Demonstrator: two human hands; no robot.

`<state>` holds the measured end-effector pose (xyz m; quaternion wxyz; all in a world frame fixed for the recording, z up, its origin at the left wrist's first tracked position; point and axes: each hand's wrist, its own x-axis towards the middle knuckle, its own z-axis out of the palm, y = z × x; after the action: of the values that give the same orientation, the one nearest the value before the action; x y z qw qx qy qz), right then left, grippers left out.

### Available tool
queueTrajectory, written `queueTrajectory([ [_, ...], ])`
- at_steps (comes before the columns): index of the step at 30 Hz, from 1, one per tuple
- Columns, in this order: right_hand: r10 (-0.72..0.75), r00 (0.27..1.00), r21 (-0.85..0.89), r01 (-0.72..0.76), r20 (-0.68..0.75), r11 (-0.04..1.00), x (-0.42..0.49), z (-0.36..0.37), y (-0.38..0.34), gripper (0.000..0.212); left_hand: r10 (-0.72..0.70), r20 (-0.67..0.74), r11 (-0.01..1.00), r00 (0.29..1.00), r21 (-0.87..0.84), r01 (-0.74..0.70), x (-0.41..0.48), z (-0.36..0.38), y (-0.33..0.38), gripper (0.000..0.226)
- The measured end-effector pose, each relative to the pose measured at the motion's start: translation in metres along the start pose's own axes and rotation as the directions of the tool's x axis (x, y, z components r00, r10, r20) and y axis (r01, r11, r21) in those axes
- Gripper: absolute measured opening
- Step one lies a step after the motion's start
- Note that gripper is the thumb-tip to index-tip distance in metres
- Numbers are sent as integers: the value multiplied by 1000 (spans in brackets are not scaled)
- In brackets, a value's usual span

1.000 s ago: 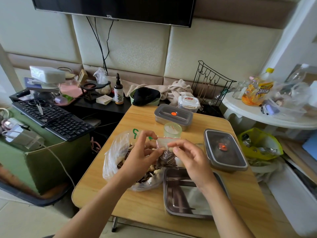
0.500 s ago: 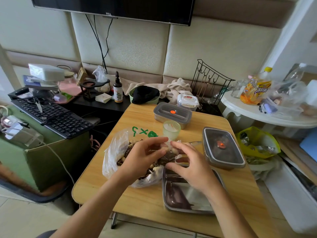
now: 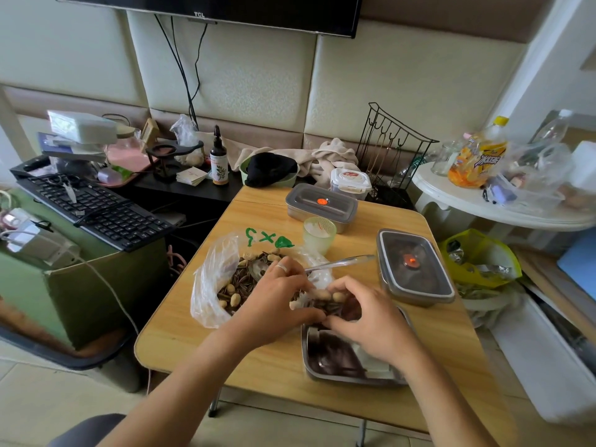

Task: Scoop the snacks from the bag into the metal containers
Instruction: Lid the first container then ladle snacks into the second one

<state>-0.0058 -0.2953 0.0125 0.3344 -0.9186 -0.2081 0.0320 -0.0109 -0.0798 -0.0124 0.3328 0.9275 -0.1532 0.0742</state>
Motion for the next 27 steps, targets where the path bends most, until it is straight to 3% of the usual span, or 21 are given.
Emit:
queueTrajectory([
  [4, 211, 965, 159, -235, 156, 959, -3, -2, 11, 39, -39, 86, 998, 995, 50, 35, -1, 4, 1, 37],
  [6, 246, 949, 151, -278, 199, 949, -3, -2, 16, 37, -50, 133, 997, 990, 69, 41, -3, 8, 3, 38],
  [12, 280, 944, -129, -260, 173, 957, -4, 5, 23, 31, -44, 143, 997, 989, 68, 34, -6, 12, 5, 44],
  [21, 202, 979, -141, -195, 39, 971, -9, 29, 2, 47, -40, 144, 998, 989, 52, 33, -5, 14, 7, 39],
  [25, 213, 976, -351, -217, -49, 911, -9, 24, -4, 38, -39, 154, 998, 987, 49, 31, -3, 14, 7, 37],
  [27, 223, 974, -287, -225, -40, 931, -8, 25, 0, 32, -30, 157, 999, 987, 48, 23, -2, 15, 5, 37],
])
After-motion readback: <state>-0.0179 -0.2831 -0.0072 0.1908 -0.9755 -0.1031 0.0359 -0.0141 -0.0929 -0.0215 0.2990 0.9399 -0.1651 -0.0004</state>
